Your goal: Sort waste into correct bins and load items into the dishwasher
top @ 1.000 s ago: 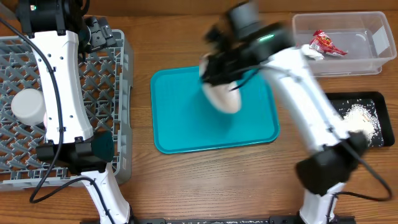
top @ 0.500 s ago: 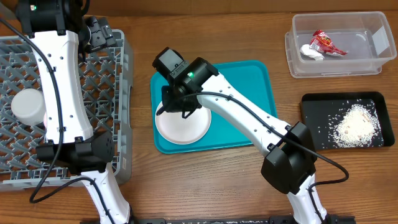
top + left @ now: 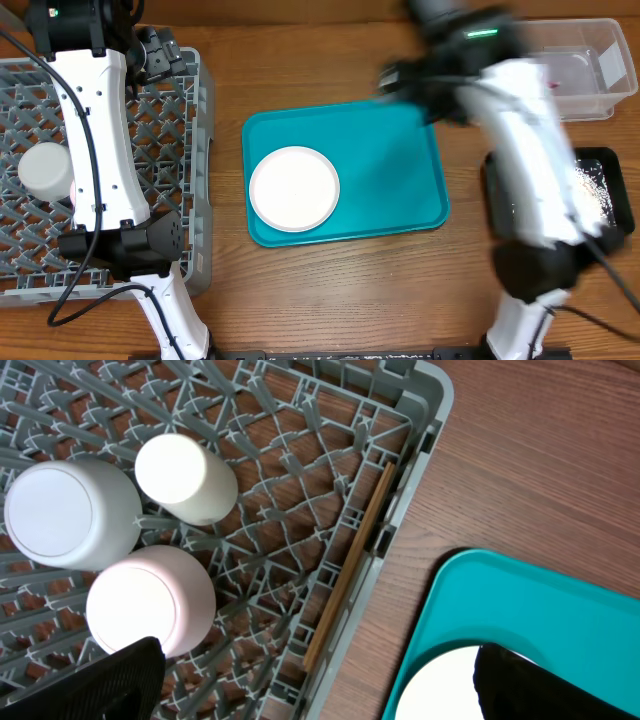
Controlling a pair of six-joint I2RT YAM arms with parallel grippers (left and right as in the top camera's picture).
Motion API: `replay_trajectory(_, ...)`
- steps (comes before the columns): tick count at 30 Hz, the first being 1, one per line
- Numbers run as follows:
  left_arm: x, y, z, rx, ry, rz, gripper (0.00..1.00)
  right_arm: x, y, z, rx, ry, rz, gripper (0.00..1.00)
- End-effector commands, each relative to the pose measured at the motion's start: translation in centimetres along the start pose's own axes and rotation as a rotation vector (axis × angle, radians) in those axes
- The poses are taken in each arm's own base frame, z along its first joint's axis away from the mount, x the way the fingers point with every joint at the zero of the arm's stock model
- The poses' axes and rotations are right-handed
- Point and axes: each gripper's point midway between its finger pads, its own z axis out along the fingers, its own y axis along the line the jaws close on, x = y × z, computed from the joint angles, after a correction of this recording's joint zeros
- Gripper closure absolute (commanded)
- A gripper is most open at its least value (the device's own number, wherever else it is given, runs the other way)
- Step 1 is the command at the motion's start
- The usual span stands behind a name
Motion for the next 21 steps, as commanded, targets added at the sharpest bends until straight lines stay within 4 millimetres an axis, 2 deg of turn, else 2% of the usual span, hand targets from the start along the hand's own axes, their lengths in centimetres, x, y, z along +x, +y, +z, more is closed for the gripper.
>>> replay_trajectory(1, 0.2, -0.1, 0.5, -0.006, 0.013, 0.013, 0.0, -2.8, -5.5, -4.7, 0.014, -0.137, 0.029, 0.0)
replay_trajectory(5, 0.2, -0.1, 0.5, -0.006, 0.013, 0.012, 0.0, -5.3, -12.6, -5.6, 0.077, -0.177, 0.211, 0.0)
replay_trajectory(10, 0.2, -0.1, 0.5, -0.006, 0.013, 0.013, 0.0, -6.4, -18.7, -6.4, 0.133, -0.205, 0.36, 0.0)
replay_trajectory(12, 0.4, -1.0, 0.4, 0.046, 0.029, -0.03, 0.0, -6.5, -20.4, -6.7, 0.148, -0.212, 0.401, 0.0)
replay_trajectory(15, 1.7, -4.5, -0.2, 0.245, 0.111, -0.062, 0.0, -6.6, -22.4, -7.1, 0.165, -0.222, 0.45, 0.0)
replay_trajectory(17, 2.9, -7.9, -1.6, 0.46, 0.189, -0.038, 0.0, -6.6, -23.2, -7.2, 0.173, -0.225, 0.47, 0.0)
replay_trajectory(19, 4.5, -12.2, -4.9, 0.768, 0.25, 0.095, 0.0, -6.6, -23.6, -7.3, 0.176, -0.227, 0.48, 0.0)
replay_trajectory(21, 6.0, -15.2, -8.0, 0.984, 0.281, 0.195, 0.0, -6.6, -23.6, -7.3, 0.176, -0.227, 0.48, 0.0)
